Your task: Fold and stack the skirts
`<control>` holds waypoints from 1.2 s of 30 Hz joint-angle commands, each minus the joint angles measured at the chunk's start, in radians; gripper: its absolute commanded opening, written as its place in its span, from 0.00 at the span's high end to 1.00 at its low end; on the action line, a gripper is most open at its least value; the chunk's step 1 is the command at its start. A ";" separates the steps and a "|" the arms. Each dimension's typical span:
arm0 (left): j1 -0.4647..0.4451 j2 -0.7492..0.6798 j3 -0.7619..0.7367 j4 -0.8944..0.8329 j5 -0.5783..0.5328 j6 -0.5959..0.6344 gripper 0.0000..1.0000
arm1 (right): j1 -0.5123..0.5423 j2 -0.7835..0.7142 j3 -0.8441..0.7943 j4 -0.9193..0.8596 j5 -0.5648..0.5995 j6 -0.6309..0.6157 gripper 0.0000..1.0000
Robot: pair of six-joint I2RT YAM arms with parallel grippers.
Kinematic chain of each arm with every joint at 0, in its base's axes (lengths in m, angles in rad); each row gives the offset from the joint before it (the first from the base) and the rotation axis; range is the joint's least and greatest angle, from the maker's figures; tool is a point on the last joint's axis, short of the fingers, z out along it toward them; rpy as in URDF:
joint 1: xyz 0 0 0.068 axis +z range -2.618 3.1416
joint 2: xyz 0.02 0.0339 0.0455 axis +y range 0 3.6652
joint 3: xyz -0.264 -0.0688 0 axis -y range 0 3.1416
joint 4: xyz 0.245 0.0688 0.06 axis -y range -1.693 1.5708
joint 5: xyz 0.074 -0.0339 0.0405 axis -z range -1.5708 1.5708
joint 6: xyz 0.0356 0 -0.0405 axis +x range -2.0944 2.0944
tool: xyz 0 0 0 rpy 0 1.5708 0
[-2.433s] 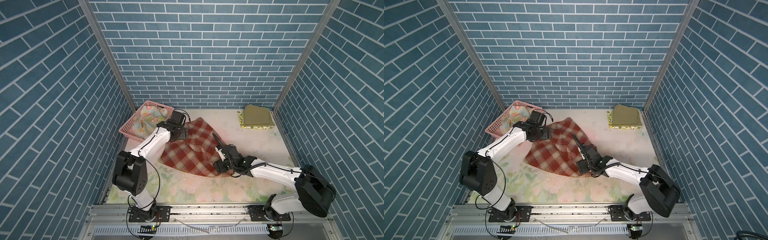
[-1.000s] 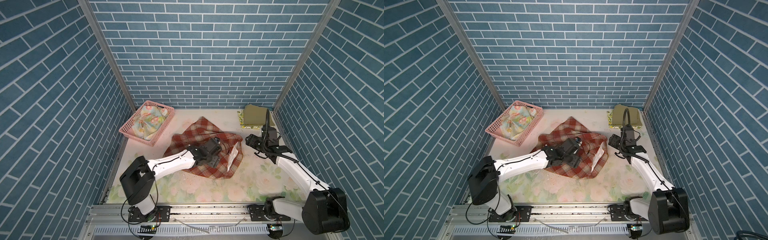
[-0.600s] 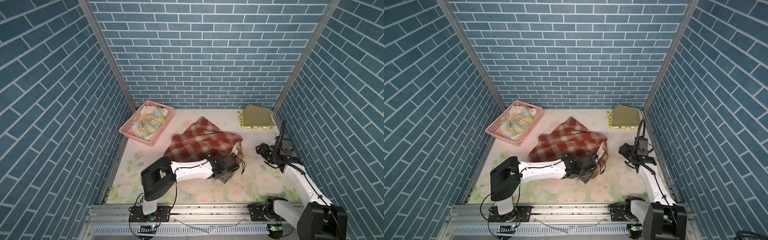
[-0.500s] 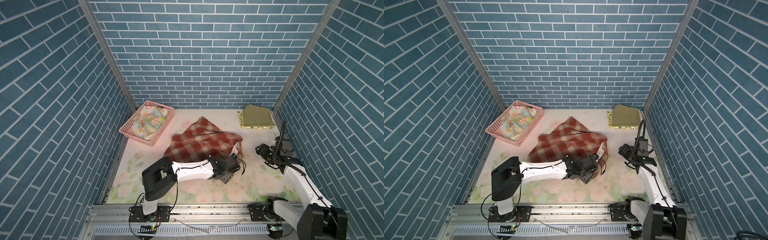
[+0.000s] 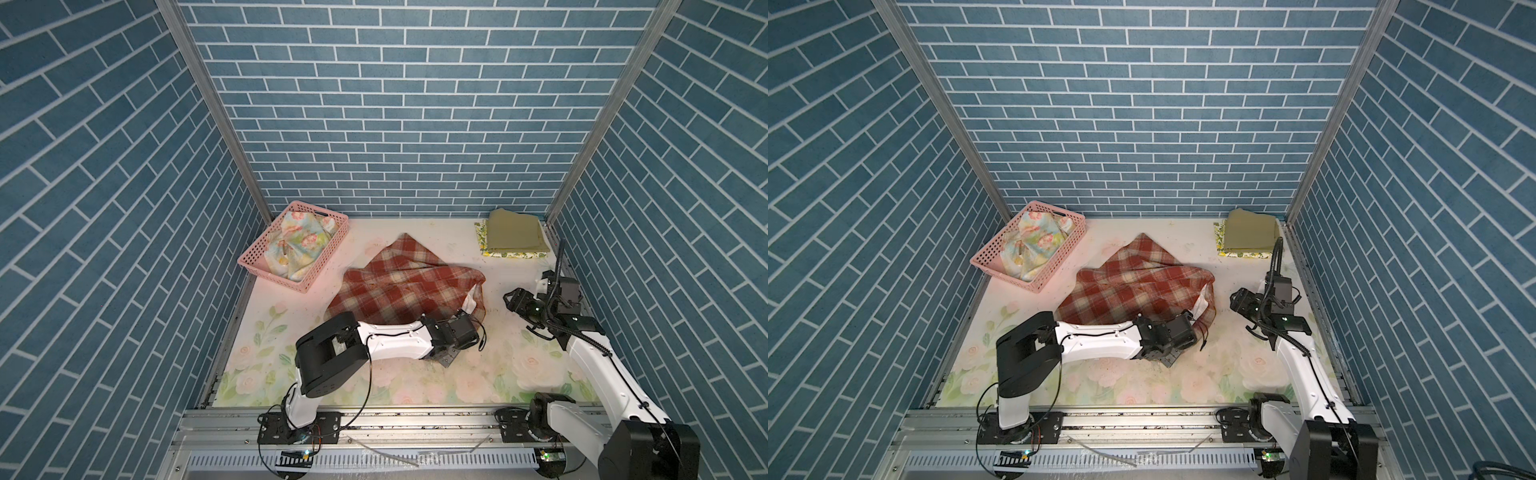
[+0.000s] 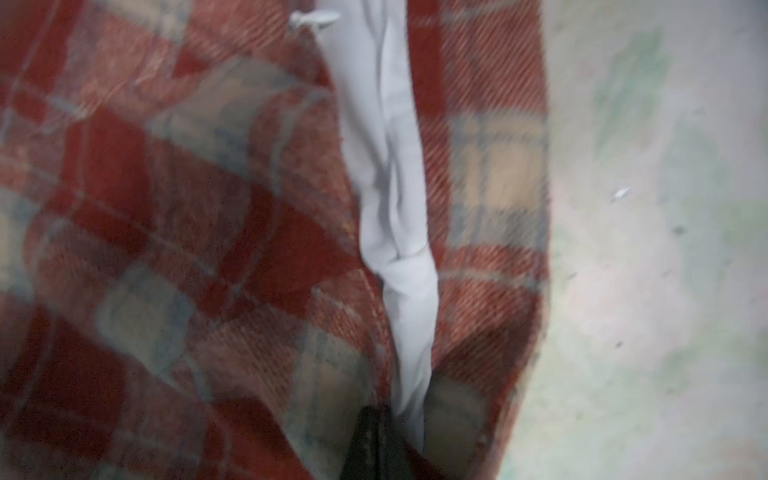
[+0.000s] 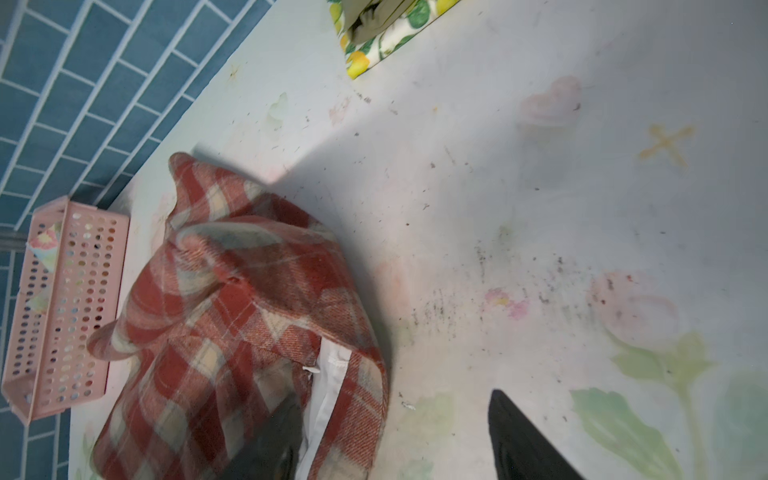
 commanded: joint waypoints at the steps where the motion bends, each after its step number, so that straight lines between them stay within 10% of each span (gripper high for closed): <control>1: 0.022 -0.122 -0.093 -0.014 -0.051 -0.048 1.00 | 0.066 0.028 0.045 0.010 0.003 -0.079 0.30; 15: 0.042 -0.405 -0.326 -0.015 -0.191 -0.167 1.00 | 0.358 0.229 0.104 0.087 0.115 -0.146 0.34; 36: 0.042 -0.641 -0.519 -0.052 -0.220 -0.266 1.00 | 0.342 0.501 0.292 0.111 0.378 -0.130 0.61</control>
